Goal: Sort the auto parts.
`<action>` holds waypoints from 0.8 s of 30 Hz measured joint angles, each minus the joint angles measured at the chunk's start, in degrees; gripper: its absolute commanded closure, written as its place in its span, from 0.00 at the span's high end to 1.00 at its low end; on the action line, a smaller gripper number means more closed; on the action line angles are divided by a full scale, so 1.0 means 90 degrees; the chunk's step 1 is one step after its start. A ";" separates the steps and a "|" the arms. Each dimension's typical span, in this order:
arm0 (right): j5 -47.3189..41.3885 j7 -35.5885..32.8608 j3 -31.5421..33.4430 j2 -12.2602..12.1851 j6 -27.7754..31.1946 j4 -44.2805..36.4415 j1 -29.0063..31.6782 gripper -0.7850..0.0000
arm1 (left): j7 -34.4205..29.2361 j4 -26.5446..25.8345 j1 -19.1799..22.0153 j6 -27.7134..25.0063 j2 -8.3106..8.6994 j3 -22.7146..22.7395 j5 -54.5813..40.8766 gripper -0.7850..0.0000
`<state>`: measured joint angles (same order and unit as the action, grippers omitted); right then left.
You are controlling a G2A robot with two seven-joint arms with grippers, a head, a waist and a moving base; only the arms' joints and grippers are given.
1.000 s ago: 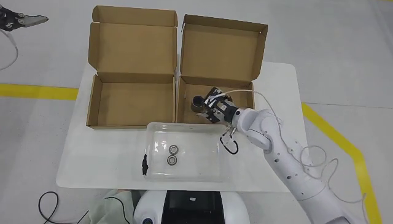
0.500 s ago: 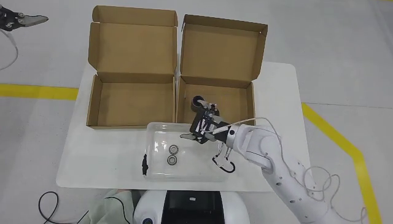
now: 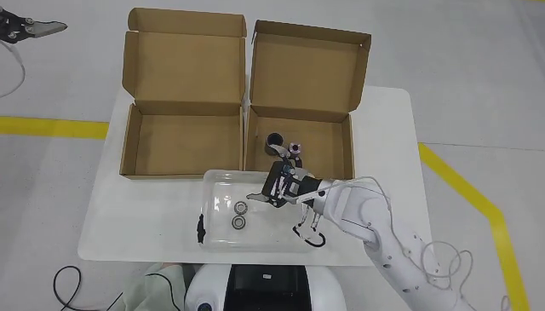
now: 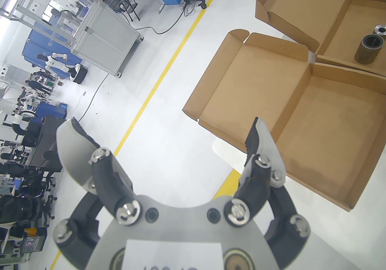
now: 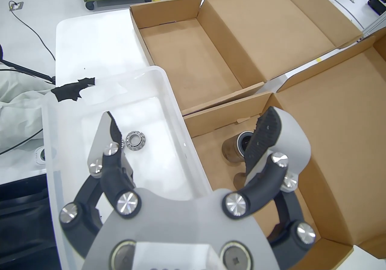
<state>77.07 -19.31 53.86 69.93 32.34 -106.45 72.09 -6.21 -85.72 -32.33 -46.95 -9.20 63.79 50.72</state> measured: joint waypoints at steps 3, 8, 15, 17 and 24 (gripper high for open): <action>0.0000 0.0000 0.0000 0.0000 0.0000 0.0000 0.0000 1.00 | 0.0000 0.0000 0.0000 0.0000 0.0000 0.0000 0.0000 1.00; 0.0000 0.0000 0.0000 0.0000 0.0000 0.0000 0.0000 1.00 | 0.0000 0.0000 0.0000 0.0000 0.0000 0.0000 0.0000 1.00; 0.0000 0.0002 0.0001 0.0000 -0.0006 0.0004 0.0005 1.00 | 0.0000 0.0000 0.0000 0.0000 0.0000 0.0000 0.0000 1.00; 0.0032 0.0033 -0.0004 -0.0005 -0.0058 0.0035 0.0066 1.00 | 0.0000 0.0000 0.0000 0.0000 0.0000 0.0000 0.0000 1.00; 0.0224 0.0061 -0.0328 0.0023 0.0099 0.0140 0.0042 1.00 | 0.0000 0.0000 0.0000 0.0000 0.0000 0.0000 0.0000 1.00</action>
<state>79.09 -18.76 50.91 70.14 33.23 -105.19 72.47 -6.21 -85.72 -32.33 -46.95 -9.20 63.79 50.72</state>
